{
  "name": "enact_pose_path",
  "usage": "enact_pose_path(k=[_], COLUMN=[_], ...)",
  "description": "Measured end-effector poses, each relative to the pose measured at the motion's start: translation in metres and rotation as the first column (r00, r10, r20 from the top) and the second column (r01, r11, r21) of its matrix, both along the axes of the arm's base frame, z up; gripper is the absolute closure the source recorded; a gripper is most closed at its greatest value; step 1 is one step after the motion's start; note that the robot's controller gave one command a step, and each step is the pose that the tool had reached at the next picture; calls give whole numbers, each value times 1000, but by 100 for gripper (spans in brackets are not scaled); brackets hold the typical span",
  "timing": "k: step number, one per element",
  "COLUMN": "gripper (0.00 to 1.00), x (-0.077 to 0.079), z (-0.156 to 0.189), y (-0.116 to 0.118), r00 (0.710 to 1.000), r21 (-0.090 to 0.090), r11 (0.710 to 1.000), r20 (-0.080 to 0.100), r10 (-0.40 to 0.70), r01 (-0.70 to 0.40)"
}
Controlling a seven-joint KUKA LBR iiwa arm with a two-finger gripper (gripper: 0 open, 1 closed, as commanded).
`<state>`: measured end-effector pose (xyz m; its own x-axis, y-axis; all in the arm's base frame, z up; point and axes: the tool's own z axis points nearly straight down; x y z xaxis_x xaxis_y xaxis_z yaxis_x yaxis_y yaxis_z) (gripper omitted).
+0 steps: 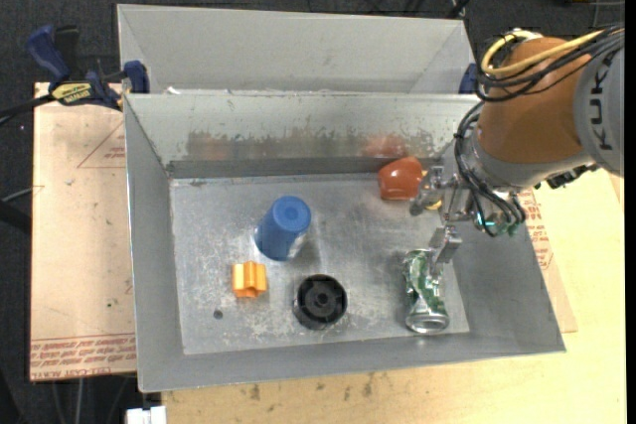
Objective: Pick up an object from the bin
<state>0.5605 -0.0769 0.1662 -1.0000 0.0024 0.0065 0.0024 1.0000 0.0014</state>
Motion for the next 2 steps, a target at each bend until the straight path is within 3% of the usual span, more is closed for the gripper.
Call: enact_pose_path(k=[1,2], gripper=[0,100], x=[2,-30], z=[4,-77], y=[0,-21], r00=[1000,982], r21=[-1,-7], r11=[1000,983], r20=[8,50], r10=[2,184], r01=[-2,-184])
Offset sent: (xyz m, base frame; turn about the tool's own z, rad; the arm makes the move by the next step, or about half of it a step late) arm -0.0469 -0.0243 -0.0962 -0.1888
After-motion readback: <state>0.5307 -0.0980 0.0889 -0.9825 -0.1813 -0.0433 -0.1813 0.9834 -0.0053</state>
